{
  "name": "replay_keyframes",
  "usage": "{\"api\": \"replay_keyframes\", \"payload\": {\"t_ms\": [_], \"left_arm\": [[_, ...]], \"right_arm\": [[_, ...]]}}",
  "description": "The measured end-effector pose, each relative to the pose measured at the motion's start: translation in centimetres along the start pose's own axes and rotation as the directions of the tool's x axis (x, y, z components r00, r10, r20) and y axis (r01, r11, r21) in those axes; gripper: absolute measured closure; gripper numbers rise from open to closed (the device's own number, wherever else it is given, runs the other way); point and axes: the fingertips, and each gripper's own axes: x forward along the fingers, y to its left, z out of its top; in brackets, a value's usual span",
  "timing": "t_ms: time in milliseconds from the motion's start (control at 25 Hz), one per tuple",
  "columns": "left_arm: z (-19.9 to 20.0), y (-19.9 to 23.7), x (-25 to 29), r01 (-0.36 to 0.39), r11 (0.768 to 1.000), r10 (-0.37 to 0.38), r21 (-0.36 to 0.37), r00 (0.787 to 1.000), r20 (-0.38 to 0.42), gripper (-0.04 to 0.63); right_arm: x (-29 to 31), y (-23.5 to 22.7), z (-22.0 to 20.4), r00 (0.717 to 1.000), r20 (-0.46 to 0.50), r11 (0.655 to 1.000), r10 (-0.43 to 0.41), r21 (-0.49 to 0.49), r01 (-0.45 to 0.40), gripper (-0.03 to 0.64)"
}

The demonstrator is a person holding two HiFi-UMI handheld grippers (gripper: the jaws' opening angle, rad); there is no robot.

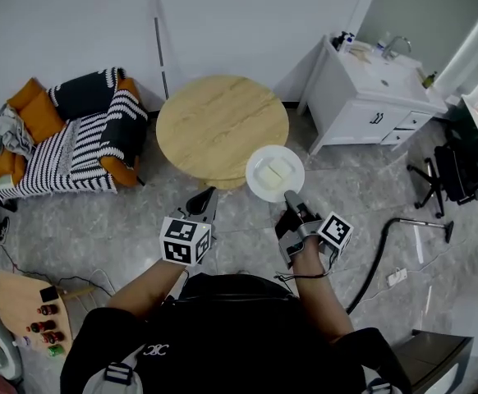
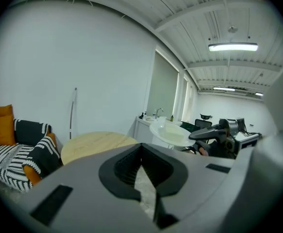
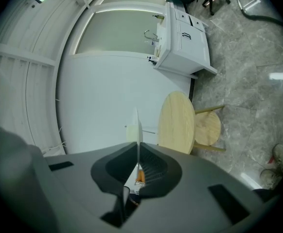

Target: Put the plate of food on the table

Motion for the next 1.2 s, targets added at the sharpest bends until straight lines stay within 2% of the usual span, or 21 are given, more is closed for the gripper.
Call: {"api": "replay_keyframes", "payload": {"t_ms": [400, 600, 920, 1200], "left_arm": [[-0.6, -1.8, 0.9, -0.043, 0.999, 0.043, -0.009, 0.999, 0.014, 0.589], [-1.1, -2.4, 1.3, -0.058, 0.998, 0.058, -0.025, 0.998, 0.011, 0.589], [-2.2, -2.3, 2.0, -0.052, 0.998, 0.052, -0.022, 0.998, -0.019, 0.589], [-1.2, -1.5, 4.1, -0.046, 0.999, 0.046, -0.019, 0.999, -0.012, 0.589]], "right_arm": [[-0.5, -0.5, 1.4, 0.998, -0.057, 1.0, 0.021, -0.014, -0.022, 0.594], [-1.1, -1.3, 2.2, 0.998, -0.07, 1.0, 0.006, -0.024, -0.007, 0.594], [-1.1, -2.6, 2.2, 0.997, -0.078, 1.0, -0.002, -0.003, 0.002, 0.594], [0.5, -2.4, 3.7, 0.997, -0.07, 1.0, 0.013, 0.001, -0.013, 0.594]]}}
